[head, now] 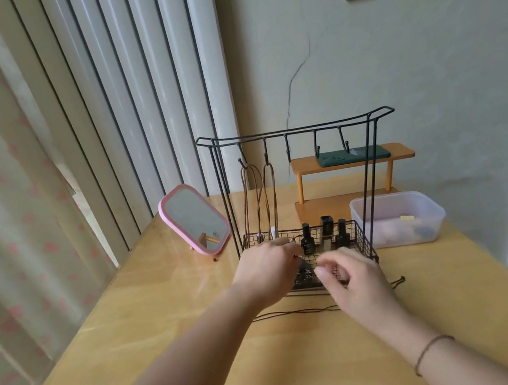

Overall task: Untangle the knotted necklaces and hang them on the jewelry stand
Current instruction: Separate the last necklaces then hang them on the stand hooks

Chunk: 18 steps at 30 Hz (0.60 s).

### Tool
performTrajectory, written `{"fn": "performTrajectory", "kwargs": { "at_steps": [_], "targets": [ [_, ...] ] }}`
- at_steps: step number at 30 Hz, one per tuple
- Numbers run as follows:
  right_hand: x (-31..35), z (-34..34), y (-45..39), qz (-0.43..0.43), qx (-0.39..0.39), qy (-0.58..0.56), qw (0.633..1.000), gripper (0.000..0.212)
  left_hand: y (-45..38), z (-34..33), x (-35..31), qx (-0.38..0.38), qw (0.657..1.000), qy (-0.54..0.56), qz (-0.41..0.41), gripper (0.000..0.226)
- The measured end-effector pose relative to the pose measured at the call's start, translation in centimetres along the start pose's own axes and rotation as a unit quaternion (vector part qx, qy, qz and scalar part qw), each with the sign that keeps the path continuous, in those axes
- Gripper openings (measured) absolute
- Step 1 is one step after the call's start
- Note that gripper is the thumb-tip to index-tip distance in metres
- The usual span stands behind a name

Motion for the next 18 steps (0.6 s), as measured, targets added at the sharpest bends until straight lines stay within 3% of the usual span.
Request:
{"fn": "performTrajectory", "kwargs": {
  "at_steps": [1,3,7,12,15,18],
  "targets": [
    [0.0,1.0,-1.0,-0.030,-0.035,-0.056,0.997,0.033,0.1,0.3,-0.3,-0.006,1.000,0.002,-0.020,0.024],
    [0.5,1.4,-3.0,-0.081,-0.005,-0.137,0.987,0.043,0.2,0.8,-0.9,-0.014,0.998,0.002,-0.057,0.020],
    [2.1,2.9,-5.7,-0.079,0.056,-0.061,0.993,0.006,-0.2,2.4,-1.5,-0.046,0.995,0.000,-0.086,0.016],
    [4.9,6.6,-9.0,-0.028,0.035,-0.039,0.998,0.013,-1.9,5.5,-1.3,-0.121,0.986,0.104,-0.041,0.017],
    [7.4,9.2,-12.2,0.012,0.024,0.071,0.997,0.010,-3.2,6.7,-0.3,-0.173,0.954,0.243,0.026,0.017],
    [9.4,11.0,-15.0,0.037,0.003,0.231,0.972,0.015,-3.8,7.3,0.7,-0.224,0.906,0.348,0.094,0.018]
  ]
}}
Point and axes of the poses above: each hand's wrist, its own y-axis away from the middle knuckle, its own z-axis out of the back of the hand, x = y × z, the point moved 7 cm from there along -y, towards the middle knuckle, and after that the axes turned 10 degrees about y, right-handed, at the moved point
